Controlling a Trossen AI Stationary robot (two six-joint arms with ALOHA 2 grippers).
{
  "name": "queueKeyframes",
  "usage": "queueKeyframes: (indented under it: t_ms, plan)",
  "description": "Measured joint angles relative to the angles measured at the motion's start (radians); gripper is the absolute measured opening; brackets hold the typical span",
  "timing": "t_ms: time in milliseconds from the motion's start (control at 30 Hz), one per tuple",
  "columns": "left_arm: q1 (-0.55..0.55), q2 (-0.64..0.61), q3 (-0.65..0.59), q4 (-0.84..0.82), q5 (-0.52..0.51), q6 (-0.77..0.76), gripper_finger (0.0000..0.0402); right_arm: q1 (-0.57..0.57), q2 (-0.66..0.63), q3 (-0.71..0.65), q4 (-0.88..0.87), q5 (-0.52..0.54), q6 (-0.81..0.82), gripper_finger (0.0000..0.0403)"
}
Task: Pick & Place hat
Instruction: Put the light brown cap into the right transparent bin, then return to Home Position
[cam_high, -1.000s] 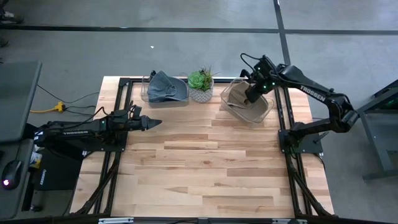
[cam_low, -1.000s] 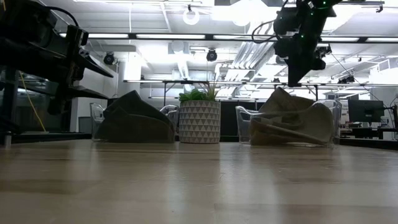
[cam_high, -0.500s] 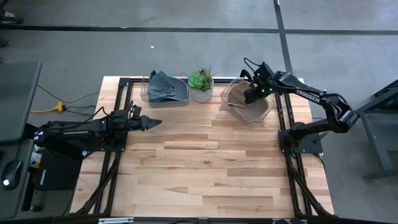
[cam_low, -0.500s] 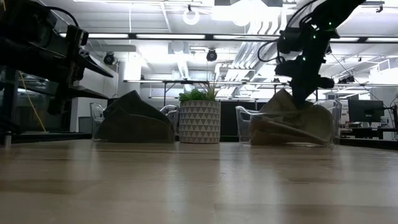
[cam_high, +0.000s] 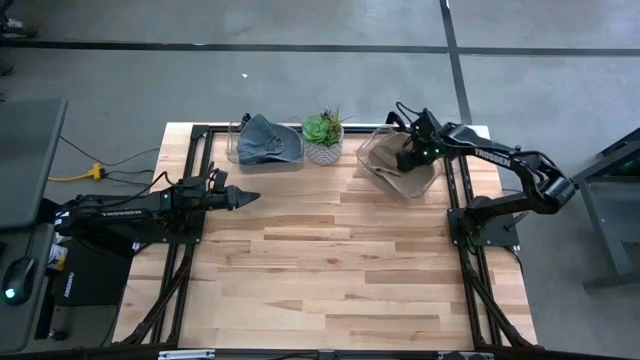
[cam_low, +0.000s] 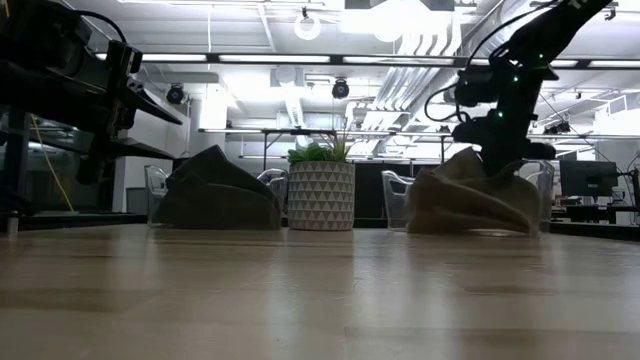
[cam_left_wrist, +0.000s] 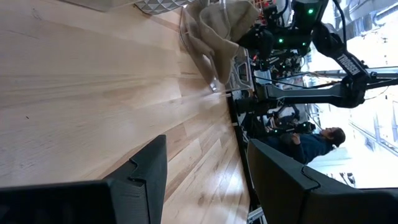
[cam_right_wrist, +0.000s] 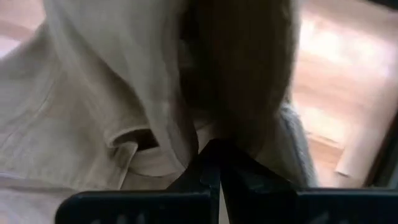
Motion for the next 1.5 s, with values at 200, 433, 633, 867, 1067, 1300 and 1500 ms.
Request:
queueKeyframes:
  t_ms: [200, 433, 633, 867, 1067, 1300, 1500]
  plan:
    - [0.0, 0.0, 0.0, 0.0, 0.0, 0.0, 0.0183, 0.0, 0.0, 0.012, 0.0, -0.031, -0.004, 0.0]
    - [0.0, 0.0, 0.0, 0.0, 0.0, 0.0, 0.0183, 0.0, 0.0, 0.113, -0.05, -0.029, -0.027, 0.0]
    - [0.0, 0.0, 0.0, 0.0, 0.0, 0.0, 0.0183, 0.0, -0.002, 0.211, -0.21, -0.038, -0.078, 0.0]
    - [0.0, 0.0, 0.0, 0.0, 0.0, 0.0, 0.0183, 0.063, -0.118, 0.239, -0.243, -0.089, -0.155, 0.0]
    - [0.0, 0.0, 0.0, 0.0, 0.0, 0.0, 0.0183, 0.167, -0.345, 0.163, -0.139, -0.146, -0.066, 0.0]
    - [0.0, 0.0, 0.0, 0.0, 0.0, 0.0, 0.0183, 0.391, -0.574, 0.113, -0.032, -0.044, 0.068, 0.0]
    - [0.0, 0.0, 0.0, 0.0, 0.0, 0.0, 0.0183, 0.622, -0.654, 0.043, 0.197, 0.084, 0.092, 0.0]
